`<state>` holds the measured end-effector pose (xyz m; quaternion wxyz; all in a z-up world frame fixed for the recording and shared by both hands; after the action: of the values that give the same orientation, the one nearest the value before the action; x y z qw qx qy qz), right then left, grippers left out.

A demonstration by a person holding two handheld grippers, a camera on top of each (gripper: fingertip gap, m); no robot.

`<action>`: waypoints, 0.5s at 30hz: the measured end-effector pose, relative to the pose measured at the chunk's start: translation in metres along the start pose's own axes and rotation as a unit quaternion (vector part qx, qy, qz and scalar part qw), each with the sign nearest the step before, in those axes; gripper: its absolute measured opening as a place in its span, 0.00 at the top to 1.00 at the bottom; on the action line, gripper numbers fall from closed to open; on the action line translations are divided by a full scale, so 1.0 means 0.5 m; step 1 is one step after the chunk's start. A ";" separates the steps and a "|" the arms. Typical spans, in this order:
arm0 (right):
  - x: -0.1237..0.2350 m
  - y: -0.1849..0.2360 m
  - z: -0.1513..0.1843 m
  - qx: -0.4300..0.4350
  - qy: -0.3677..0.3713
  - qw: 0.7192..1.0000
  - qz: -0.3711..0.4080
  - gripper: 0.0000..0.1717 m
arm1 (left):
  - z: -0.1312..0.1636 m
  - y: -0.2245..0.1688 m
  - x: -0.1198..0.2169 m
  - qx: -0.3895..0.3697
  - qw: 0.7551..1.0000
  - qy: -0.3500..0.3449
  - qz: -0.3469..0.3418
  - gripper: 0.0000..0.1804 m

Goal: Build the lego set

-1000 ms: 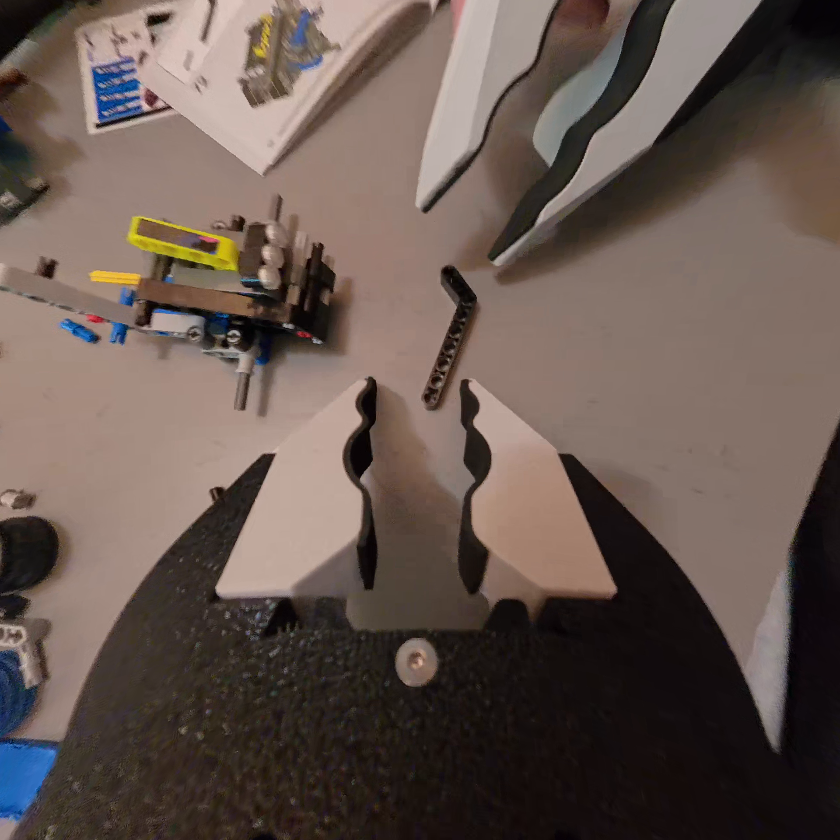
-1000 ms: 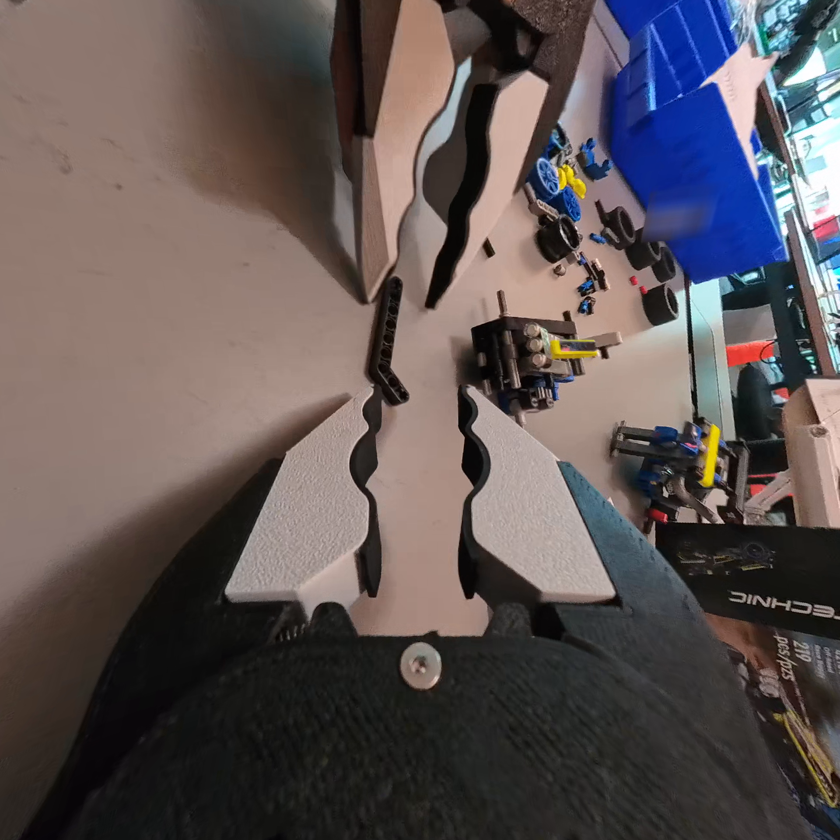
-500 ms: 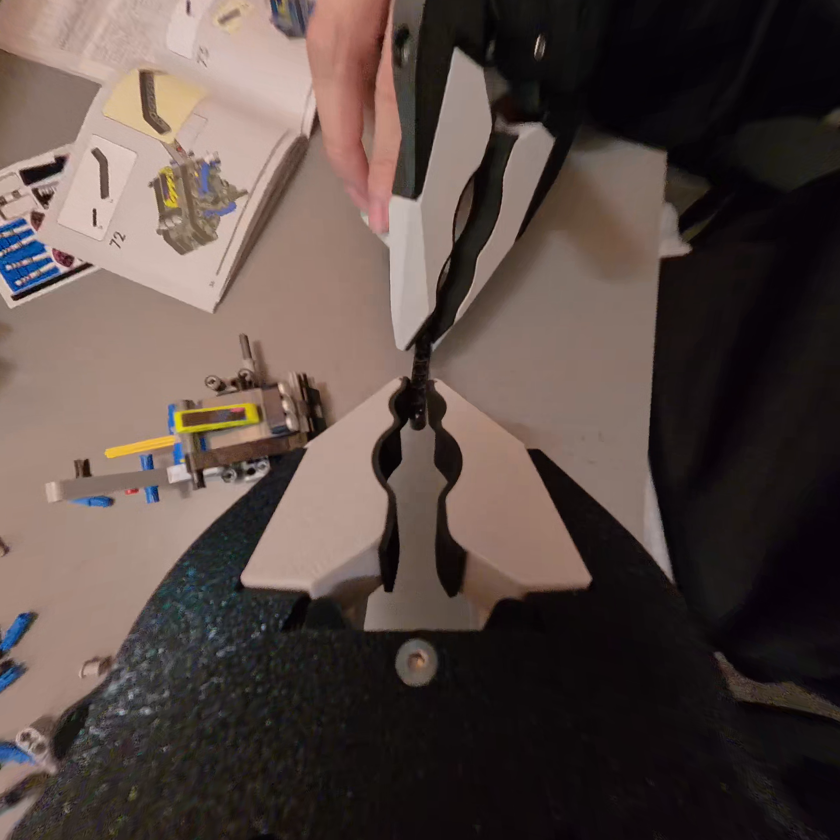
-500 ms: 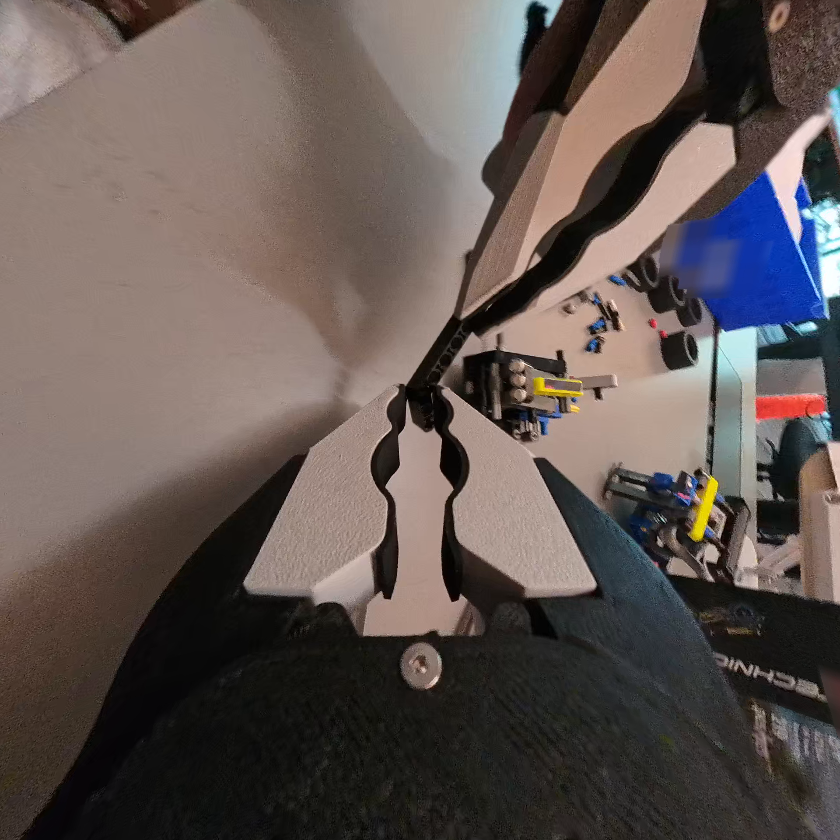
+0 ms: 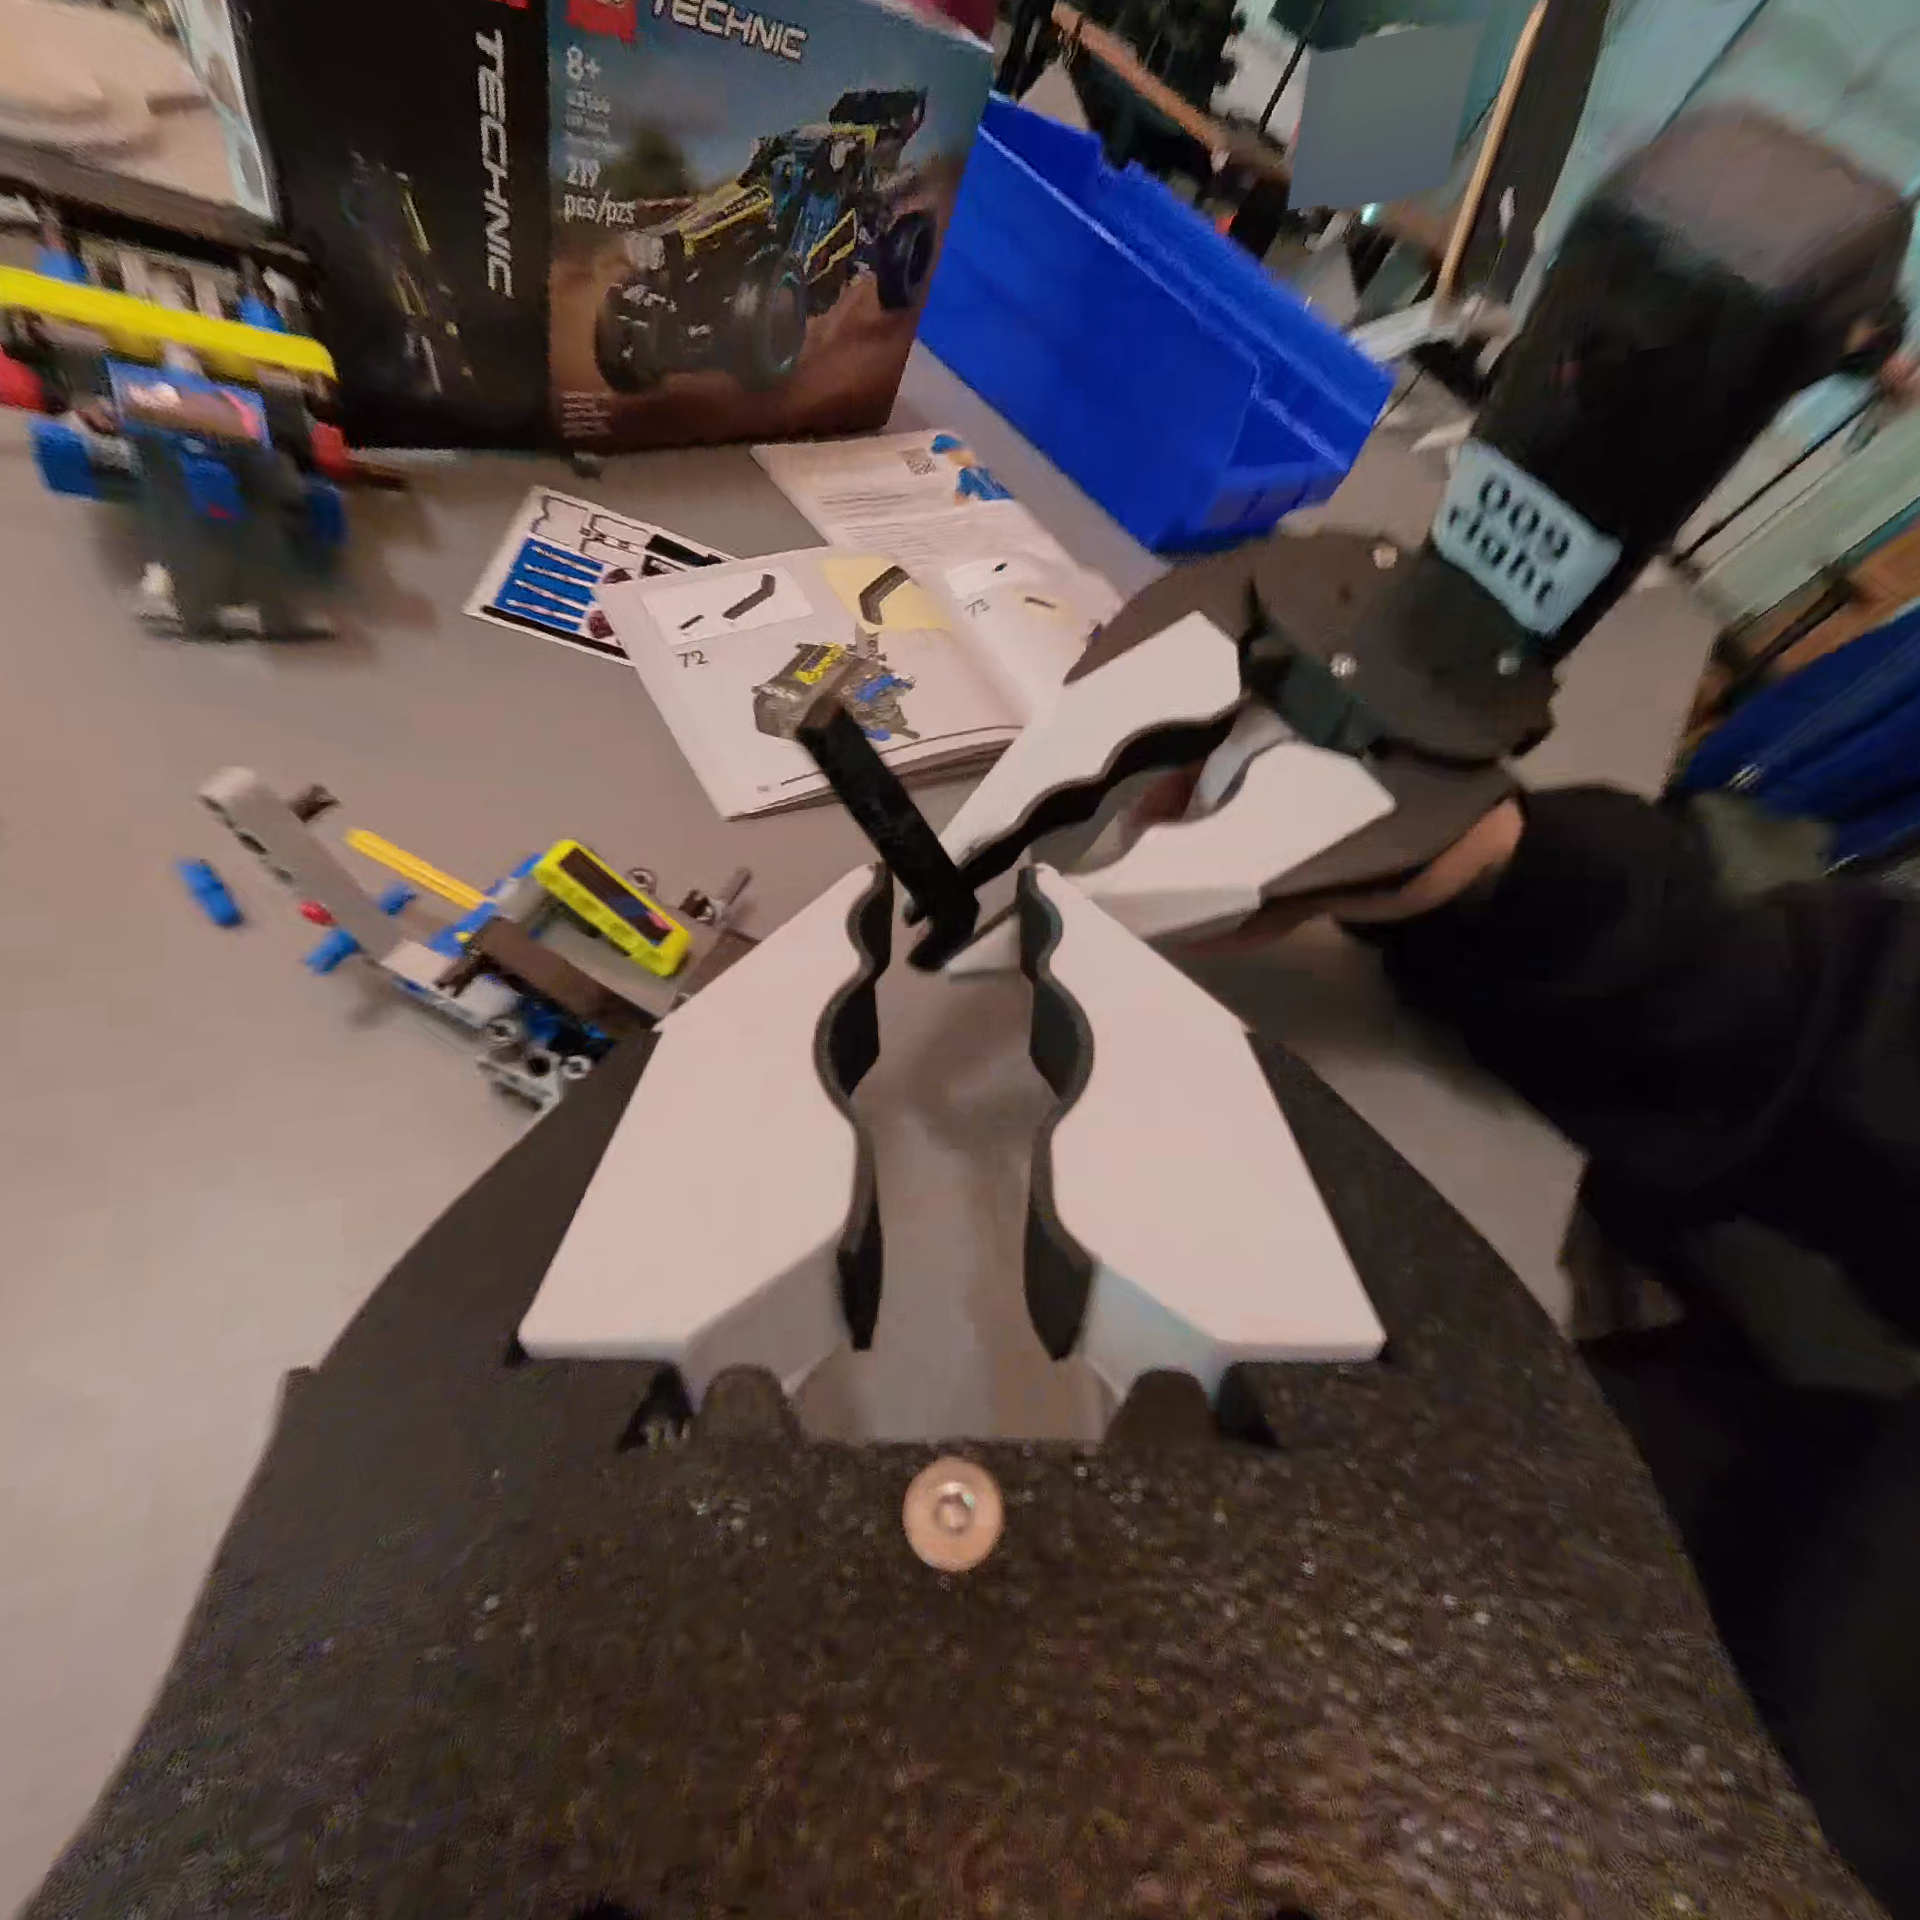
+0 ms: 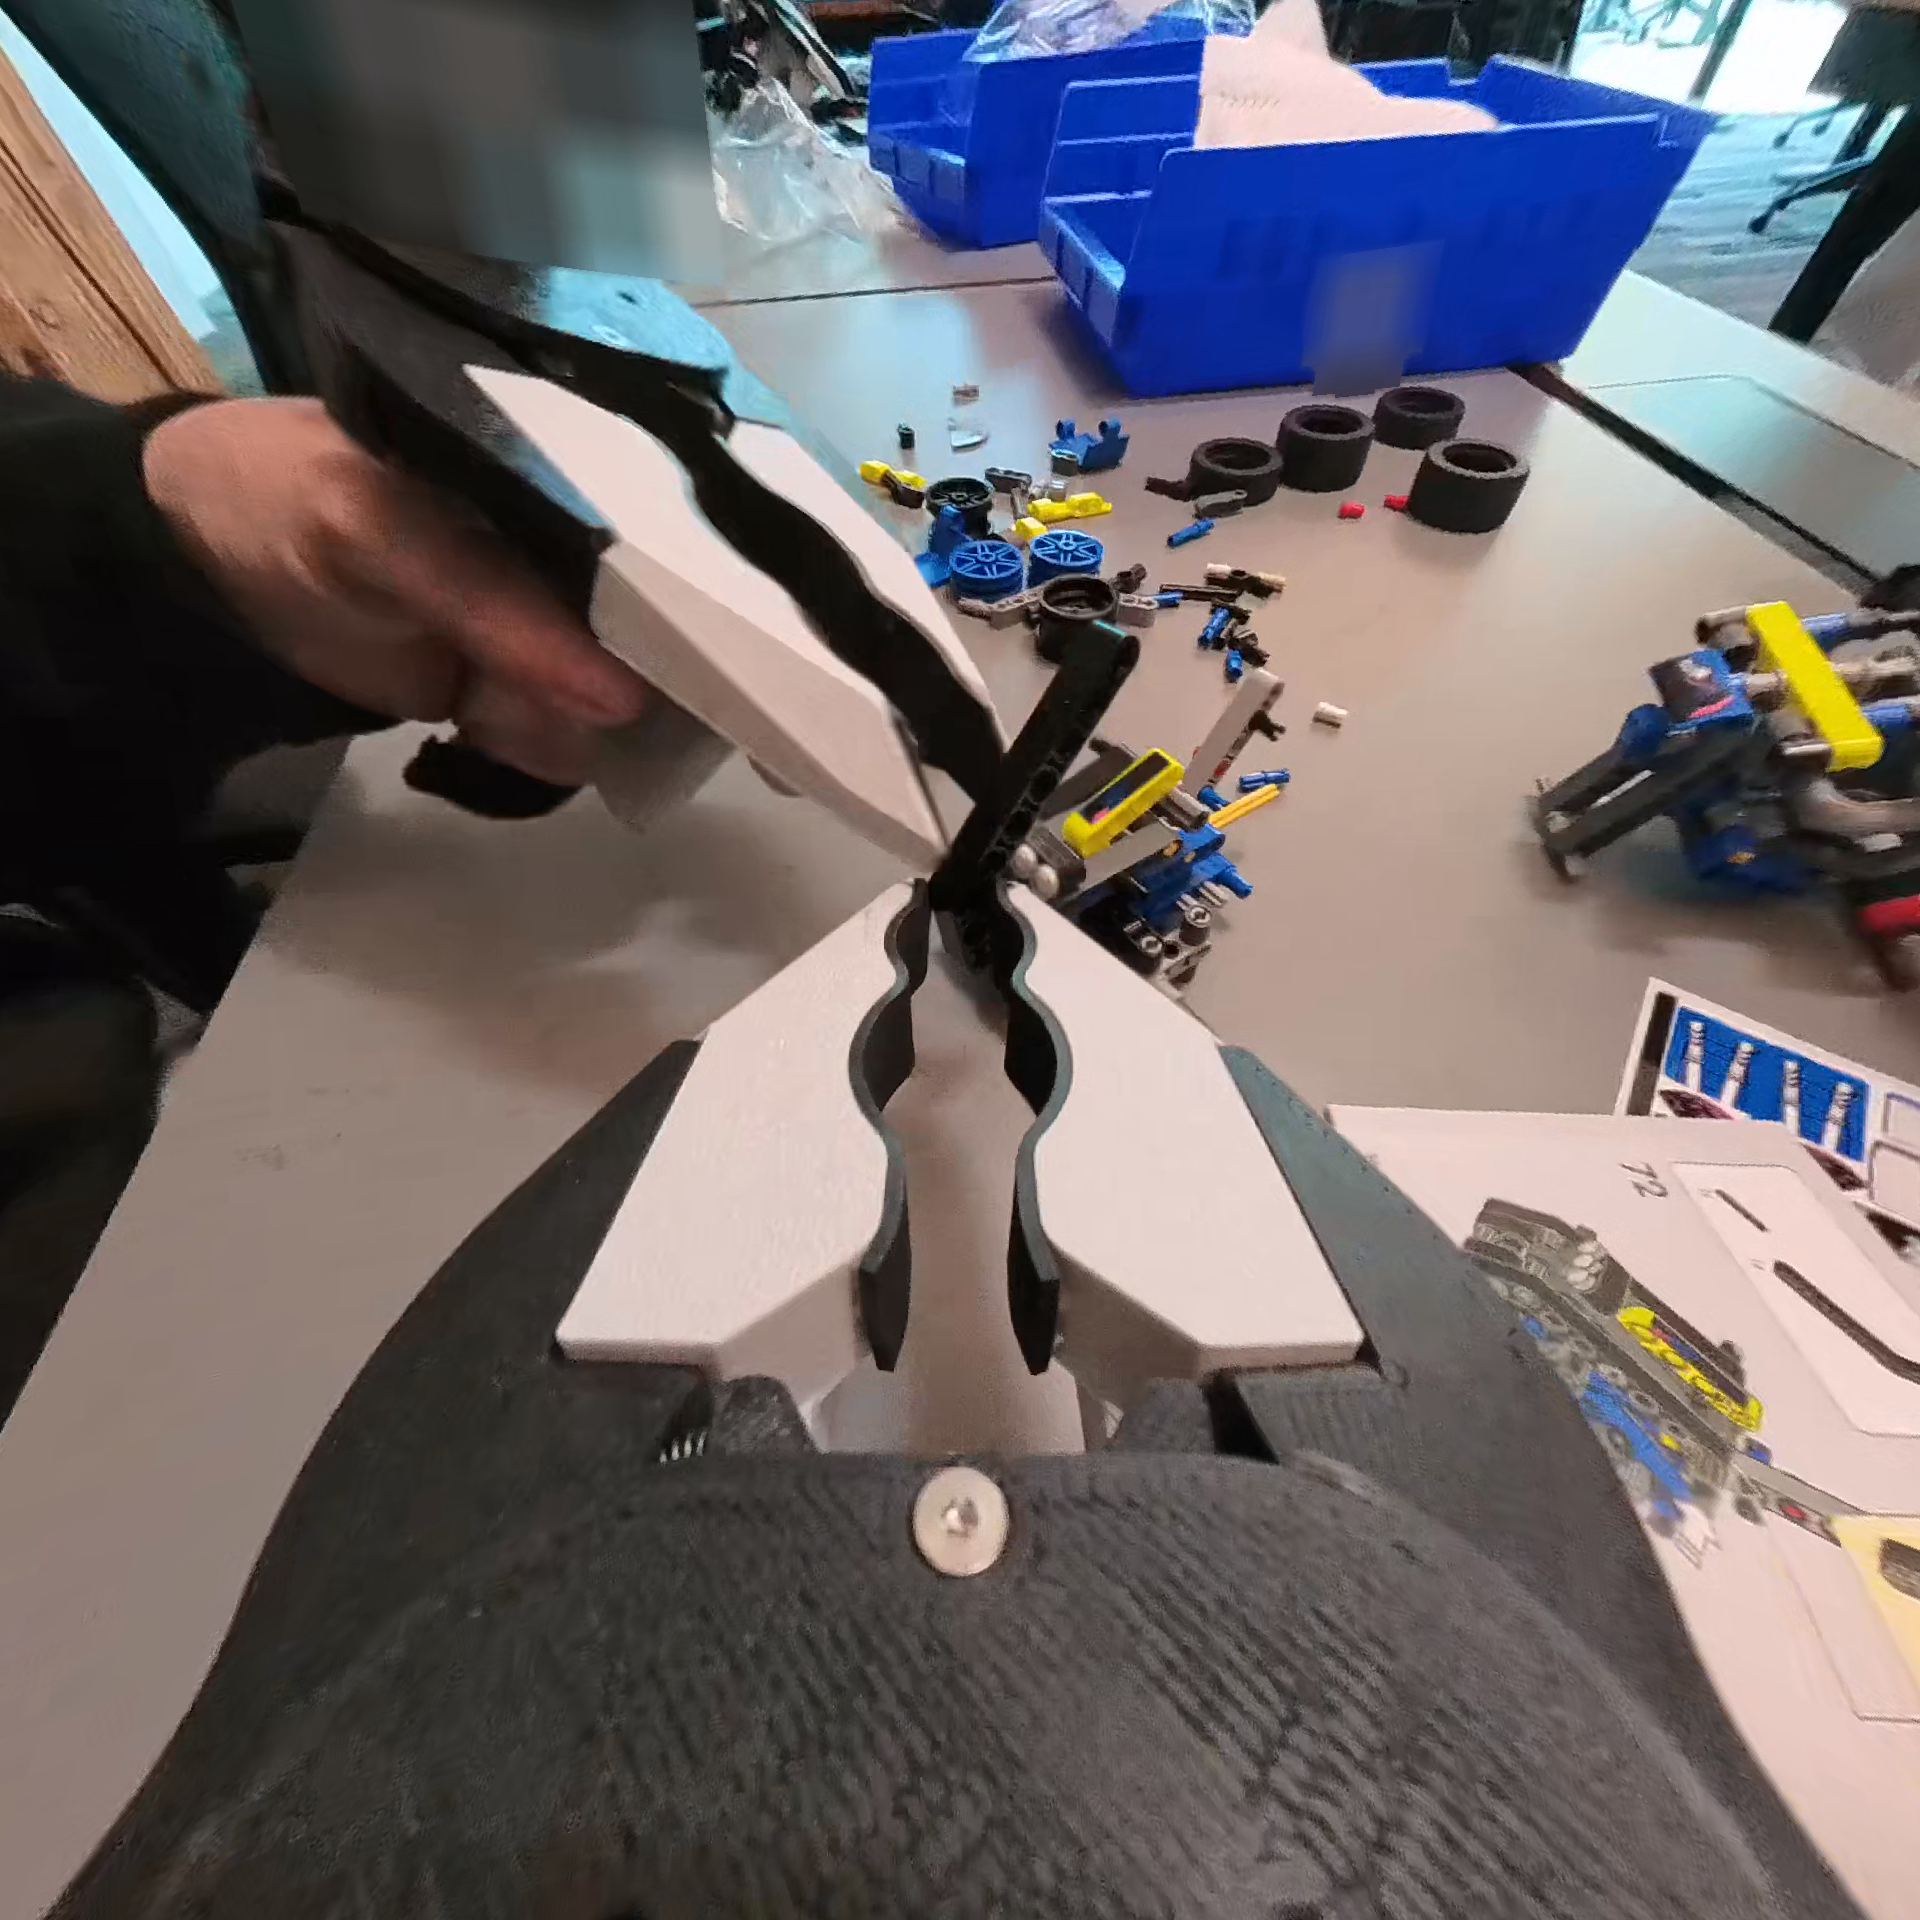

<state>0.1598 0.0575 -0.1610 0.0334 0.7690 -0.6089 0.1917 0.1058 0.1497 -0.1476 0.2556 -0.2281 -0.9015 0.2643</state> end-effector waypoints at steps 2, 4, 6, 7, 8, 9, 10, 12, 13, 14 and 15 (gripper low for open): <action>-0.001 0.005 -0.003 0.028 0.002 1.000 0.012 0.95 | 0.001 0.007 -0.005 0.012 1.000 0.010 0.000 0.94; -0.001 0.008 -0.002 0.061 0.015 0.998 0.012 0.95 | 0.002 0.006 -0.007 0.015 1.000 0.027 0.008 0.95; 0.004 0.013 0.000 0.119 0.029 0.992 -0.018 0.94 | 0.003 0.004 -0.006 -0.002 0.999 0.051 0.013 0.97; 0.012 0.006 -0.003 0.160 0.037 0.986 -0.017 0.92 | 0.001 0.007 -0.003 -0.006 0.998 0.064 0.011 0.98; 0.023 -0.009 -0.015 0.198 0.032 0.980 0.004 0.88 | 0.000 0.007 0.000 -0.004 0.996 0.082 0.018 0.98; 0.035 -0.019 -0.032 0.236 0.017 0.972 0.016 0.84 | 0.001 0.005 0.003 0.002 0.993 0.110 0.032 0.98; 0.046 -0.024 -0.054 0.281 -0.003 0.959 0.021 0.79 | 0.003 0.006 0.005 0.009 0.989 0.145 0.040 0.98; 0.055 -0.006 -0.085 0.395 -0.021 0.918 -0.017 0.69 | 0.004 0.010 0.005 0.006 0.981 0.192 0.035 0.98; 0.052 0.008 -0.087 0.444 -0.003 0.895 -0.052 0.71 | 0.000 0.010 0.005 0.006 0.979 0.200 0.037 0.98; 0.044 0.012 -0.085 0.477 0.033 0.876 -0.068 0.71 | -0.004 0.007 0.004 0.015 0.978 0.203 0.048 0.98; 0.035 0.014 -0.078 0.501 0.071 0.859 -0.081 0.73 | -0.007 0.001 0.004 0.030 0.976 0.207 0.067 0.98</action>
<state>0.1464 0.0506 -0.1201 -0.2981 0.7125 -0.3622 0.5218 0.1066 0.1526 -0.1447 0.4248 -0.3301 -0.8033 0.2554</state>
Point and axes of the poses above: each gripper's, where its closed fingertips meet, x back along the fingers, z out of its underside, y = z × x across the jaws, the point moved 7 cm from there along x, back along the fingers, and after that the axes turned 13 degrees about x, right-handed, at the moved point
